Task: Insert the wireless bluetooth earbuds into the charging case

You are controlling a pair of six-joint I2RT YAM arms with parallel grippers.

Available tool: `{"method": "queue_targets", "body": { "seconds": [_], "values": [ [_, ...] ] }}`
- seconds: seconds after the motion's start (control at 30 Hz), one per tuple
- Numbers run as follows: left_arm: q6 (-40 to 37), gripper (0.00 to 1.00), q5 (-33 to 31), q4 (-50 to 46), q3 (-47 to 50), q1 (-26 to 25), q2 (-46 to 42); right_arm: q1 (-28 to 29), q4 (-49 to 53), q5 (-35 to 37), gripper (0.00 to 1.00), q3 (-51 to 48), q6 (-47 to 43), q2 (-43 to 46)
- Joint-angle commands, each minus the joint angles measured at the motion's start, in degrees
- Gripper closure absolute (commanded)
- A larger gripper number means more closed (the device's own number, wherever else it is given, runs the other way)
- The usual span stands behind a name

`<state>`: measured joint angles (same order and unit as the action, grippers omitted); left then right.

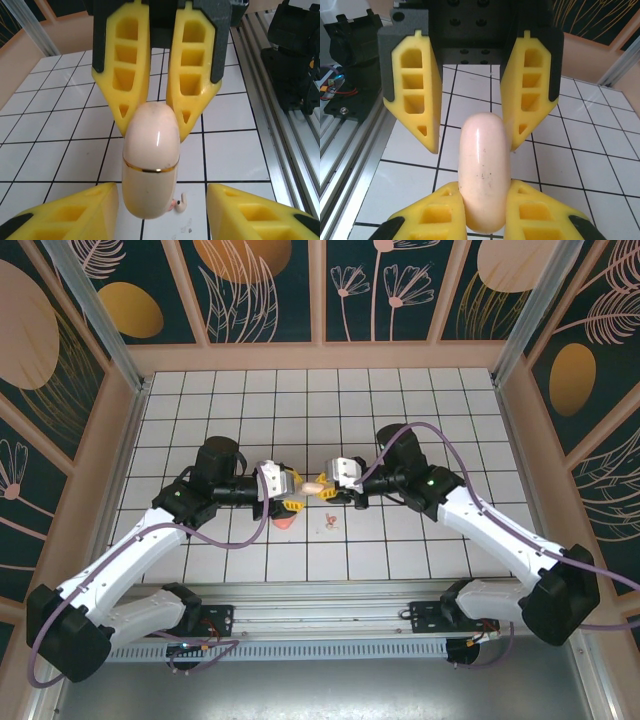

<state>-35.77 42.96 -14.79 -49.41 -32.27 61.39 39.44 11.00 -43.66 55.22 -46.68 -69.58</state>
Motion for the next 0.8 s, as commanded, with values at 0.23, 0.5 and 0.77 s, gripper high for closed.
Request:
{"method": "queue_targets", "body": {
  "seconds": [0.23, 0.5, 0.77],
  "values": [
    [-0.3, 0.55, 1.1, 1.2, -0.6, -0.3, -0.1, 0.3, -0.5, -3.7, 0.84, 2.5, -0.8, -1.6],
    [0.1, 0.61, 1.1, 2.6, -0.1, -0.2, -0.5, 0.3, -0.5, -5.3, 0.83, 2.9, -0.5, -2.1],
    [-0.3, 0.75, 0.6, 2.2, 0.0, -0.3, -0.2, 0.3, -0.5, -7.0, 0.83, 3.3, 0.2, -3.1]
  ]
}}
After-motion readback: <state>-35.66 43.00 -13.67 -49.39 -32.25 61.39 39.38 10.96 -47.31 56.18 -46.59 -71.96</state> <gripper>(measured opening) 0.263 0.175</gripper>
